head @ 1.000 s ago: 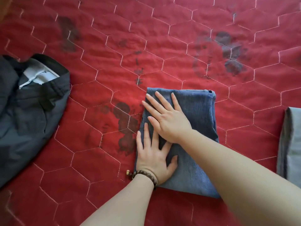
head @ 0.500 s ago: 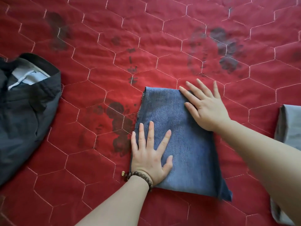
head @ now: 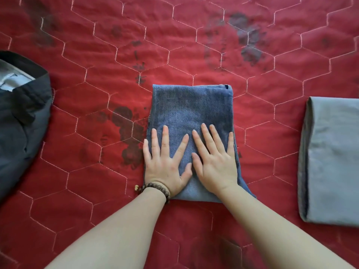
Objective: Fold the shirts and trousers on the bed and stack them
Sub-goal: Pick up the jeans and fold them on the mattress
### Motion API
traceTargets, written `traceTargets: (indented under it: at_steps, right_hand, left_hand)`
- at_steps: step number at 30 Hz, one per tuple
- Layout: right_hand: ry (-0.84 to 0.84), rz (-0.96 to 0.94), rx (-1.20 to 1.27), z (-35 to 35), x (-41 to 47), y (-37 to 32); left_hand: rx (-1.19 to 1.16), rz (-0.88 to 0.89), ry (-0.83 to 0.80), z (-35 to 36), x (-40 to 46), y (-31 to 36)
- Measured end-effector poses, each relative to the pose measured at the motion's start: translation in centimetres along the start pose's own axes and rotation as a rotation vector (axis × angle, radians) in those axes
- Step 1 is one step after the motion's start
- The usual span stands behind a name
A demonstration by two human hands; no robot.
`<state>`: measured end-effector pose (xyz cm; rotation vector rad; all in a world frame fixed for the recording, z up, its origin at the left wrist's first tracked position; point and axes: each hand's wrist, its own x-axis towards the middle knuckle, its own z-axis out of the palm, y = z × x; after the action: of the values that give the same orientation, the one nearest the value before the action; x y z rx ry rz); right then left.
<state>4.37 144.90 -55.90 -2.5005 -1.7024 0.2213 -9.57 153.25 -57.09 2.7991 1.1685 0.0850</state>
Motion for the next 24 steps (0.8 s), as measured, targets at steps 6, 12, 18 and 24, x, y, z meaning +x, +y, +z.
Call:
traceTargets:
  at_steps: [6, 12, 18, 24]
  right_hand:
    - [0.003, 0.198, 0.099, 0.5, -3.0, 2.3]
    - [0.062, 0.263, 0.367, -1.2, -2.2, 2.4]
    - [-0.071, 0.553, 0.649, -3.2, -2.1, 1.8]
    - [-0.35, 0.481, 0.64, -5.0, -6.2, 3.3]
  left_hand:
    - [-0.01, -0.003, 0.011, 0.4, -0.1, -0.1]
    - [-0.187, -0.15, -0.024, -1.8, 0.0, -0.1]
    - [-0.471, -0.41, 0.001, -3.6, -1.7, -1.5]
    - [-0.825, -0.429, -0.327, -5.5, -3.7, -2.5]
